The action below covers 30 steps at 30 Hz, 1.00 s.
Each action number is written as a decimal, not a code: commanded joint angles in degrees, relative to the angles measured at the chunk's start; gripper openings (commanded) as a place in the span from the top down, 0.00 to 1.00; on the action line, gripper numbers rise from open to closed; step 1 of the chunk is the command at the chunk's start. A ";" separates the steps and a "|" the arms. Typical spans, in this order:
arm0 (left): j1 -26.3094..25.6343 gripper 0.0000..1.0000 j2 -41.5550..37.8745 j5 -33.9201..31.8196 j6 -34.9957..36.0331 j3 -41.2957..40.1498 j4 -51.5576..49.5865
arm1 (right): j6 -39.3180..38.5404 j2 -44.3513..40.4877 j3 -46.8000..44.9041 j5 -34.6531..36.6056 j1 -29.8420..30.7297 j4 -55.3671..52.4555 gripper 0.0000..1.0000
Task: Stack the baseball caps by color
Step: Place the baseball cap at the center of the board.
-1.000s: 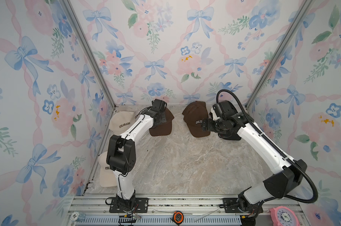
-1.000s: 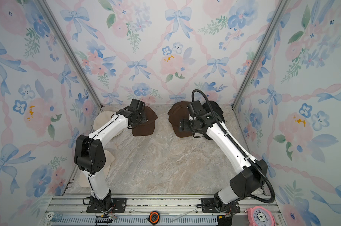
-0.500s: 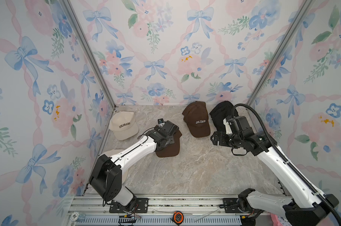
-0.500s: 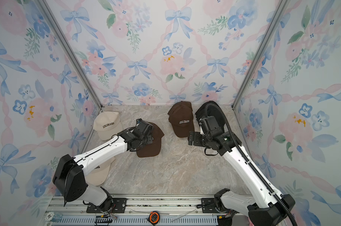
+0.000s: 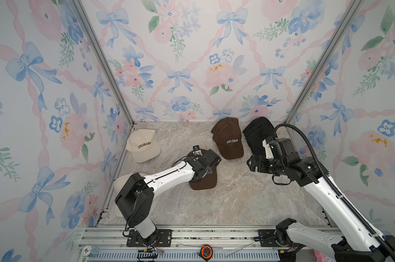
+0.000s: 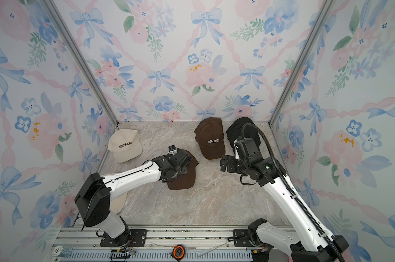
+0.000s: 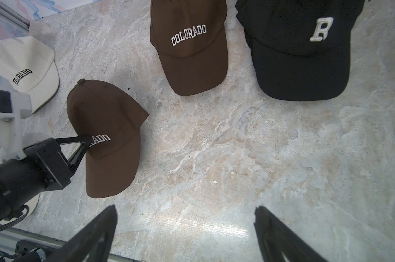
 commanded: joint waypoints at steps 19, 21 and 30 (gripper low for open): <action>-0.07 0.49 7.71 2.18 7.53 9.51 1.68 | 0.44 1.54 0.22 1.11 -1.74 -1.34 0.04; 0.34 0.49 6.55 2.39 8.64 9.42 1.60 | 0.98 2.25 0.42 1.19 -1.56 -0.67 0.04; 7.77 0.40 -7.73 2.42 12.22 1.37 1.35 | 3.61 9.55 4.69 5.60 5.41 0.49 0.04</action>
